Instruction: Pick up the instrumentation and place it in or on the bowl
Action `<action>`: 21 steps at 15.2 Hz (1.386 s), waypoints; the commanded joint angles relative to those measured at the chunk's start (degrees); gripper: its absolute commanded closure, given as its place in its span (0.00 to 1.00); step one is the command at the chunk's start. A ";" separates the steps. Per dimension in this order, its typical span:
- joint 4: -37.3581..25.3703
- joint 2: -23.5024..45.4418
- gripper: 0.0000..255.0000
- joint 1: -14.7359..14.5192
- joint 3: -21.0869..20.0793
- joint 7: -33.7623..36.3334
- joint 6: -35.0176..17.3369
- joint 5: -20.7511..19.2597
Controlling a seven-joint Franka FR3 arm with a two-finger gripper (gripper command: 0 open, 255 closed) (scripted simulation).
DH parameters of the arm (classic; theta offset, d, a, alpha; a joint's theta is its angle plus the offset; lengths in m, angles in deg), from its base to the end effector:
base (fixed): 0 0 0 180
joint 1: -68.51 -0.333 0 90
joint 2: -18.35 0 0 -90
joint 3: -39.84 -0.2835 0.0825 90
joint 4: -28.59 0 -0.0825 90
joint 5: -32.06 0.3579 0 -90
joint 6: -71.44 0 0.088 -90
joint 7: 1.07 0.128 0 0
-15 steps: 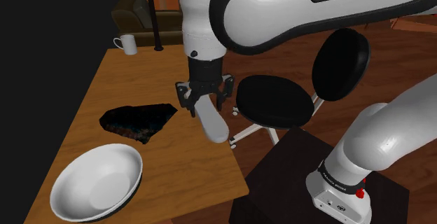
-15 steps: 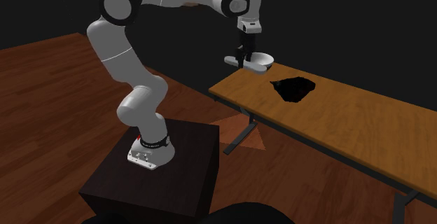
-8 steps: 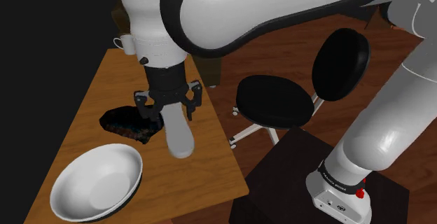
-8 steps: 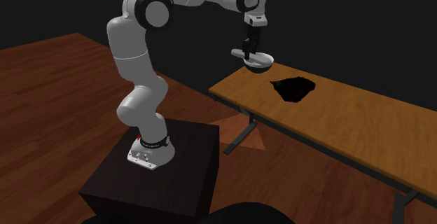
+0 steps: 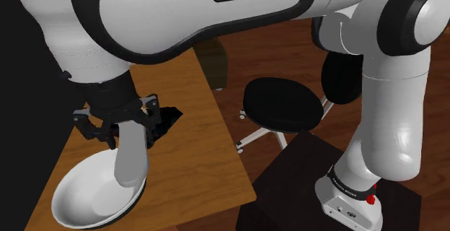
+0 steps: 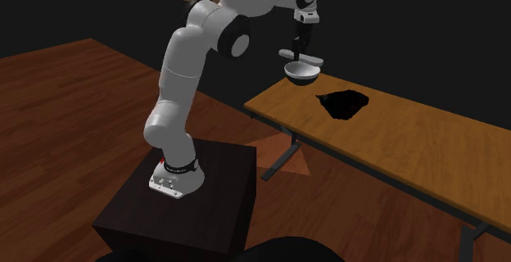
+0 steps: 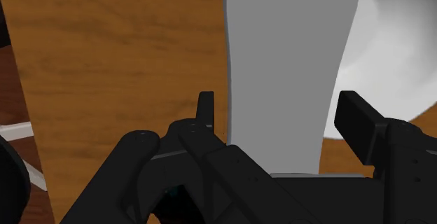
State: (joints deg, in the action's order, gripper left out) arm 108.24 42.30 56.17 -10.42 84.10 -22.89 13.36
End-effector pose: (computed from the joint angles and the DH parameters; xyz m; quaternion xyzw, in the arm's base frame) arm 0.3822 0.4803 0.4867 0.9792 -0.2025 0.0014 0.0086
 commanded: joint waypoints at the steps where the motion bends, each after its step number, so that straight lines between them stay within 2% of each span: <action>1: -8.34 6.00 1.00 -5.87 1.41 2.11 3.38 -3.91; 4: -25.42 15.90 1.00 -16.47 4.59 2.74 10.20 -9.19; 5: -40.36 23.23 1.00 -24.55 7.24 1.23 16.04 -12.46; 8: -33.03 21.05 1.00 -21.45 6.66 2.38 11.81 -11.21; 12: -26.41 19.64 1.00 -18.69 5.96 3.41 7.49 -10.60; 21: -17.47 18.69 1.00 -15.41 5.50 4.82 0.61 -10.36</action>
State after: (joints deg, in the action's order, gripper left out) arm 90.13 61.19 40.50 -4.84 88.81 -21.84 2.95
